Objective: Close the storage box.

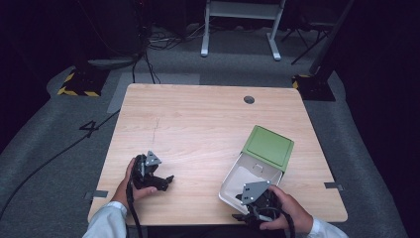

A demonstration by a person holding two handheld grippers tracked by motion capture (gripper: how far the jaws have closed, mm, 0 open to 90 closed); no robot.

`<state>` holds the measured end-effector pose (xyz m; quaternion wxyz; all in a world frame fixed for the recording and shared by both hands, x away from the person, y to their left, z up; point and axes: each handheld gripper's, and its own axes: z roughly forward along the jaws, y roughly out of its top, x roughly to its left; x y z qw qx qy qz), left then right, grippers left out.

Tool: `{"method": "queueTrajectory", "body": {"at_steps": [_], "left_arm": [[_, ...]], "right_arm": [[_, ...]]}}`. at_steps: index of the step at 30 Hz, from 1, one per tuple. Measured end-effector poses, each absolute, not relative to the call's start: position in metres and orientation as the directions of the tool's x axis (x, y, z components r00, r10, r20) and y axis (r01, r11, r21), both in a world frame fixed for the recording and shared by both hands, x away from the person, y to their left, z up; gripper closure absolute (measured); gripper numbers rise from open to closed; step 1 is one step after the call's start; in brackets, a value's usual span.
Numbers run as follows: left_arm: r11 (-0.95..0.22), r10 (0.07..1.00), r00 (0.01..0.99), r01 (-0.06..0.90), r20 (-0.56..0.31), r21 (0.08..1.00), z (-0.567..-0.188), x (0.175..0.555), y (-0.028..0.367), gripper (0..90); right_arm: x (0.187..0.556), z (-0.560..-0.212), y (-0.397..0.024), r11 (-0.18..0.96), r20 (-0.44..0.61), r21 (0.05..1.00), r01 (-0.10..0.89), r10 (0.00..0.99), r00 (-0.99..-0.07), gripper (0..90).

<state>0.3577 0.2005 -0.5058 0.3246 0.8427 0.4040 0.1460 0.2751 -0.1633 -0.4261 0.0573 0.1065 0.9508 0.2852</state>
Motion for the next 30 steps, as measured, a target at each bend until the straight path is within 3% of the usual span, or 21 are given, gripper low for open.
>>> {"method": "queueTrajectory", "body": {"at_steps": [9,14,21,30], "left_arm": [[-0.467,0.774,0.633,0.584,-0.012,0.665,-0.506,0.358,0.201,0.4],[-0.466,0.775,0.632,0.584,-0.012,0.665,-0.506,0.358,0.201,0.4],[-0.466,0.774,0.633,0.583,-0.012,0.665,-0.506,0.358,0.201,0.4],[-0.466,0.774,0.633,0.583,-0.012,0.665,-0.506,0.358,0.201,0.4]], "right_arm": [[0.276,-0.427,-0.164,0.845,-0.045,0.499,0.194,0.249,-0.968,45.4],[0.277,-0.429,-0.165,0.857,-0.086,0.488,0.168,0.239,-0.967,53.2],[0.279,-0.430,-0.168,0.865,-0.136,0.483,0.134,0.226,-0.965,53.2],[0.295,-0.428,-0.178,0.850,-0.134,0.495,0.180,0.280,-0.951,50.3]]}}
